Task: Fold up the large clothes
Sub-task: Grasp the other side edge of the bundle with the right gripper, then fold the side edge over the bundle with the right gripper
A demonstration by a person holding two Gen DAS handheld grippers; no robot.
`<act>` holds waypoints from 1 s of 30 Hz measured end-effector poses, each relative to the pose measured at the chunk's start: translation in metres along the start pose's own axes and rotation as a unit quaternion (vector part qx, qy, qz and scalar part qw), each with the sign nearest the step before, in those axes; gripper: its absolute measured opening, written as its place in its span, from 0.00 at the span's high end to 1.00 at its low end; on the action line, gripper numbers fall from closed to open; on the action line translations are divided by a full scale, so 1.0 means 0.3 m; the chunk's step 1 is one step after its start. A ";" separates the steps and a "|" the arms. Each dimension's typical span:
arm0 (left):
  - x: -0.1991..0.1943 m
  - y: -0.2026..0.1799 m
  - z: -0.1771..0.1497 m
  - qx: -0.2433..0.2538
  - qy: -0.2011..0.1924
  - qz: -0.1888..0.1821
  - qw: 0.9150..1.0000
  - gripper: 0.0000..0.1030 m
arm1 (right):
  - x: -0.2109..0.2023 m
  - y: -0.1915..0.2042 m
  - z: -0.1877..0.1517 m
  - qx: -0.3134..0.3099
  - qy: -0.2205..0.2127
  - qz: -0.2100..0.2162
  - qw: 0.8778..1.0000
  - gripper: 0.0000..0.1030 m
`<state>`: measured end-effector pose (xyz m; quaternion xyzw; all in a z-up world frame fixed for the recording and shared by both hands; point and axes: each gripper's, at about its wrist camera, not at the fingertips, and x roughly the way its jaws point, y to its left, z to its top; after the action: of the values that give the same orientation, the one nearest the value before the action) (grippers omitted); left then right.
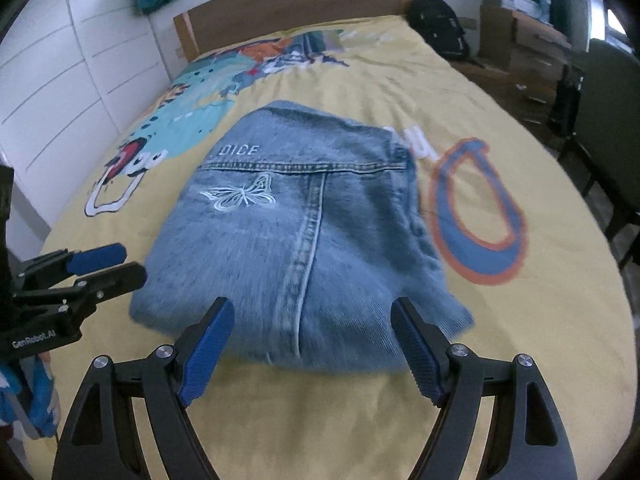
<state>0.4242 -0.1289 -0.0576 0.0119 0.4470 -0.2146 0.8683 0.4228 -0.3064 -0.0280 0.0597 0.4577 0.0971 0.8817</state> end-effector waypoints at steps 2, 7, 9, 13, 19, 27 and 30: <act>0.035 0.017 0.009 -0.011 0.000 -0.003 1.000 0.53 | 0.049 -0.009 0.007 0.003 0.002 0.004 1.000 0.21; 0.089 0.033 -0.011 -0.023 0.006 -0.010 1.000 0.50 | 0.148 -0.070 -0.033 0.013 0.025 0.015 0.999 0.21; 0.092 0.047 -0.024 -0.038 0.010 -0.021 0.999 0.49 | 0.151 -0.094 -0.061 0.015 0.025 0.017 0.999 0.21; 0.073 0.056 -0.025 -0.048 0.012 -0.025 0.998 0.49 | 0.113 -0.125 -0.085 0.013 0.025 0.017 0.999 0.21; 0.028 0.064 0.011 -0.051 0.008 -0.024 0.998 0.48 | 0.036 -0.143 -0.061 0.014 0.019 0.008 1.000 0.21; 0.089 0.134 0.087 -0.087 0.033 -0.045 0.995 0.37 | 0.090 -0.208 0.011 0.051 0.029 0.005 0.998 0.20; 0.139 0.154 0.110 -0.096 0.049 -0.059 0.992 0.26 | 0.154 -0.229 0.026 0.064 0.048 0.017 0.997 0.20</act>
<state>0.4887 -0.1092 -0.0783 -0.0873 0.5077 -0.2207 0.8282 0.4631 -0.3631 -0.0736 0.1193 0.5037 0.0849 0.8514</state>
